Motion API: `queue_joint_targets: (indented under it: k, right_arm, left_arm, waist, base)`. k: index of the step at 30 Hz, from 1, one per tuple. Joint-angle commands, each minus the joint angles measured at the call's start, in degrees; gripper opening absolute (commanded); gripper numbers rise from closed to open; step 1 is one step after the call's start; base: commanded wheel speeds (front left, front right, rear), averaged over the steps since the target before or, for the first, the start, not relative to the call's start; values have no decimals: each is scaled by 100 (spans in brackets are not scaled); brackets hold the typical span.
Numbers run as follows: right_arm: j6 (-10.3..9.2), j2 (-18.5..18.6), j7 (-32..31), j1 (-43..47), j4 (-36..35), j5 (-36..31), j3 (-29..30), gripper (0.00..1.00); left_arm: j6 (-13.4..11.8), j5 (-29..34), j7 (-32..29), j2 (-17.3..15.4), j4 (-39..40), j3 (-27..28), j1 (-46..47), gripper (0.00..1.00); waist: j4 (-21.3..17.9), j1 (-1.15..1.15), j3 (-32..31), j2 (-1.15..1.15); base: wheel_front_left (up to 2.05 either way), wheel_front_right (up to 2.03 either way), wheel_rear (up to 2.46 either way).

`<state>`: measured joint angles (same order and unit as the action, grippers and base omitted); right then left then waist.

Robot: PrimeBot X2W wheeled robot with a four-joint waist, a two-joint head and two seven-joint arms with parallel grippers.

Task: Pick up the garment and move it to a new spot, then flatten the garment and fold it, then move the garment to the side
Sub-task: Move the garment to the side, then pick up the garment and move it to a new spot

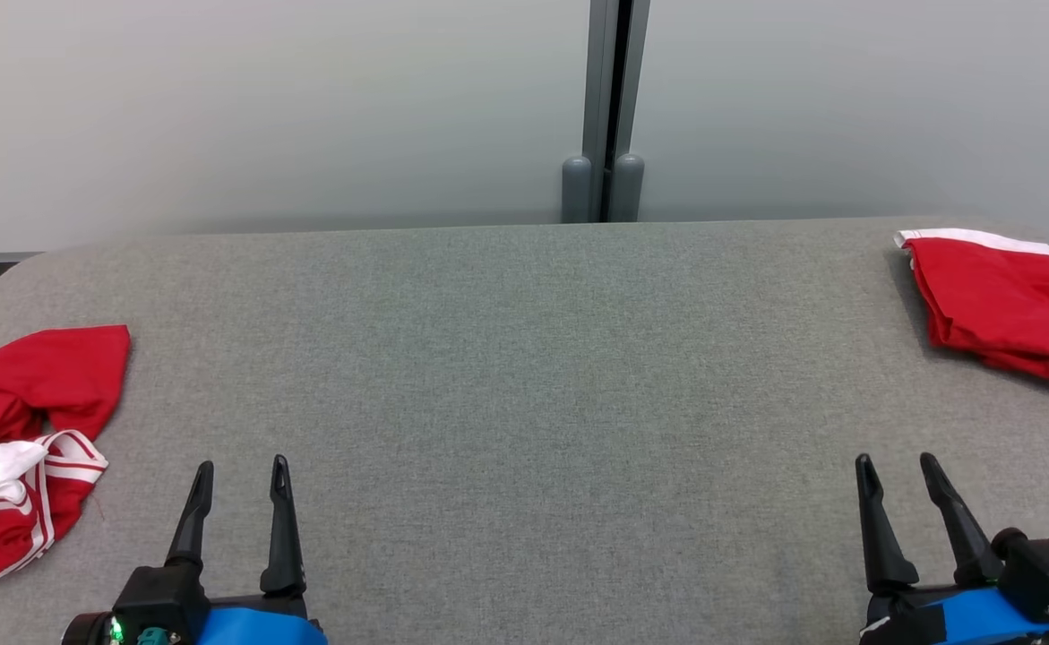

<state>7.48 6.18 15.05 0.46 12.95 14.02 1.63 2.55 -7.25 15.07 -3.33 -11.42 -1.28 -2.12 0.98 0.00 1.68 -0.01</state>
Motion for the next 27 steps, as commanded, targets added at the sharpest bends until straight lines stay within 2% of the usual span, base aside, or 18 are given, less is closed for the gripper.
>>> queue_joint_targets:
  k: [1,16,27]
  right_arm:
    - [3,-13,18,82,-49,-29,7,100]
    - [3,-76,-44,118,-81,-94,-50,100]
    - [2,-124,-35,83,-23,-69,-203,100]
  left_arm:
    - [3,5,15,3,-19,8,-49,100]
    - [28,74,15,24,-76,58,-9,100]
    - [38,86,16,-12,-102,179,45,100]
  waist:
    - [-11,0,-5,1]
    - [70,0,-25,1]
    - [513,0,-7,1]
  base:
    - [0,0,0]
    - [0,0,0]
    - [0,0,0]
